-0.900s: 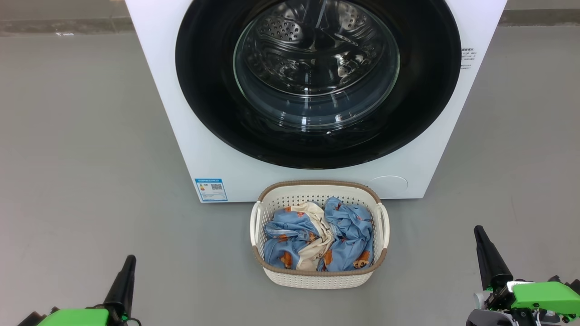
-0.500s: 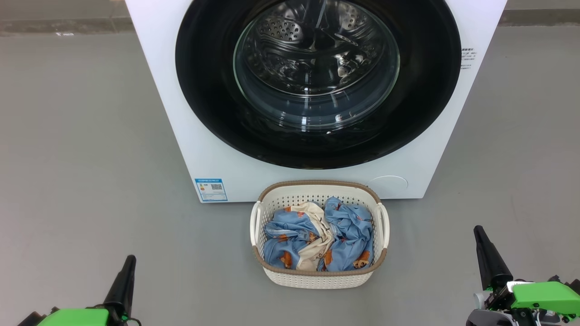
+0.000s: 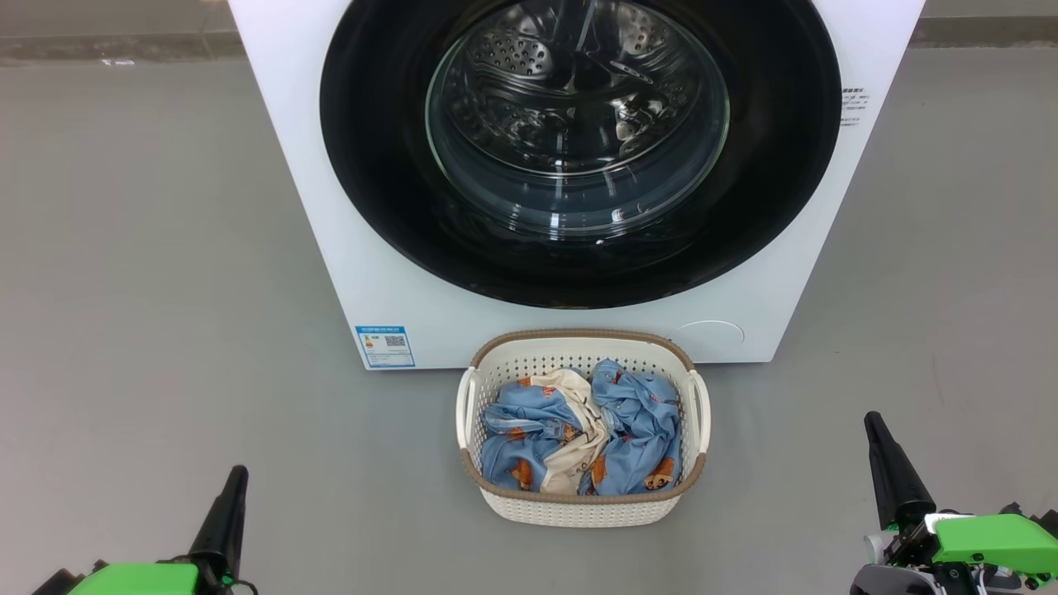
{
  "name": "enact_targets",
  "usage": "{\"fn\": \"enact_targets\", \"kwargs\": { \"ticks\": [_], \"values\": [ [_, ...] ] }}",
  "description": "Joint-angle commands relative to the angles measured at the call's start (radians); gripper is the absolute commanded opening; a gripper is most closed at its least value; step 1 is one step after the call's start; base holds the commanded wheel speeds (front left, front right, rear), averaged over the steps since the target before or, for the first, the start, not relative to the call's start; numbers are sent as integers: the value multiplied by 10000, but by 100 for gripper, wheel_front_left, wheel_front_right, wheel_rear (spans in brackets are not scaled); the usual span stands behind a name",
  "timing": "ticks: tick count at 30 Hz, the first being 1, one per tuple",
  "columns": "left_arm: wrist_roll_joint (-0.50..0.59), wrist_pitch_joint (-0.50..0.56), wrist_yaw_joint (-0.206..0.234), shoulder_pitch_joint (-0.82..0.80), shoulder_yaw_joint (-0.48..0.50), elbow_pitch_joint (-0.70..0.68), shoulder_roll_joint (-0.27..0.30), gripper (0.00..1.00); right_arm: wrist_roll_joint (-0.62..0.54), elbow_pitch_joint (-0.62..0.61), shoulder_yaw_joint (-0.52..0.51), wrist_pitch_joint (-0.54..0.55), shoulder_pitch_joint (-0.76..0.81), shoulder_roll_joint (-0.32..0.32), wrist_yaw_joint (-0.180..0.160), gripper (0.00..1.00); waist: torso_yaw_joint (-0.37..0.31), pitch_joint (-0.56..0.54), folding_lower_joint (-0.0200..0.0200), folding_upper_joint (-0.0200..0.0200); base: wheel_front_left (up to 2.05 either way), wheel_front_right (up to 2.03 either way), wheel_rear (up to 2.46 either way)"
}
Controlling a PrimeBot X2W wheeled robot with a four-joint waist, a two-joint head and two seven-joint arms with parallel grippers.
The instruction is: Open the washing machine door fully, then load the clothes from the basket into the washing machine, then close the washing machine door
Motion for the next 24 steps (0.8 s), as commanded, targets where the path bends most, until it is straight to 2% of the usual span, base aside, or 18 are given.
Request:
{"fn": "enact_targets", "kwargs": {
  "ticks": [1,2,3,4,5,13,17,24],
  "values": [
    [-83,0,-98,-478,309,-178,132,0,-248,-231,197,67,-306,-37,16,0,0,0,0,-1,0,0,0],
    [-83,0,-98,-478,309,-178,132,0,-249,-231,195,68,-306,-36,16,0,0,0,0,-1,0,0,0],
    [-1,-1,0,-1,0,-1,0,100,-2,-1,-4,0,-1,4,0,100,0,0,0,-1,0,0,0],
    [5,-3,11,21,-7,34,-7,0,20,46,3,-3,6,13,0,0,-1,0,0,-1,0,0,0],
    [5,-4,19,83,-17,127,-36,100,22,168,3,-4,30,31,0,100,-1,0,0,-1,0,0,0],
    [7,-179,13,181,-79,256,-128,100,28,363,68,-130,15,86,1,100,3,-7,16,-1,0,0,0],
    [77,-302,9,135,-110,166,-118,100,71,327,115,-241,-54,88,1,100,2,7,2,-1,0,0,0],
    [287,-518,3,48,-172,-47,-95,100,24,182,230,-378,-165,92,2,100,-4,21,0,-1,0,0,0]
  ]
}}
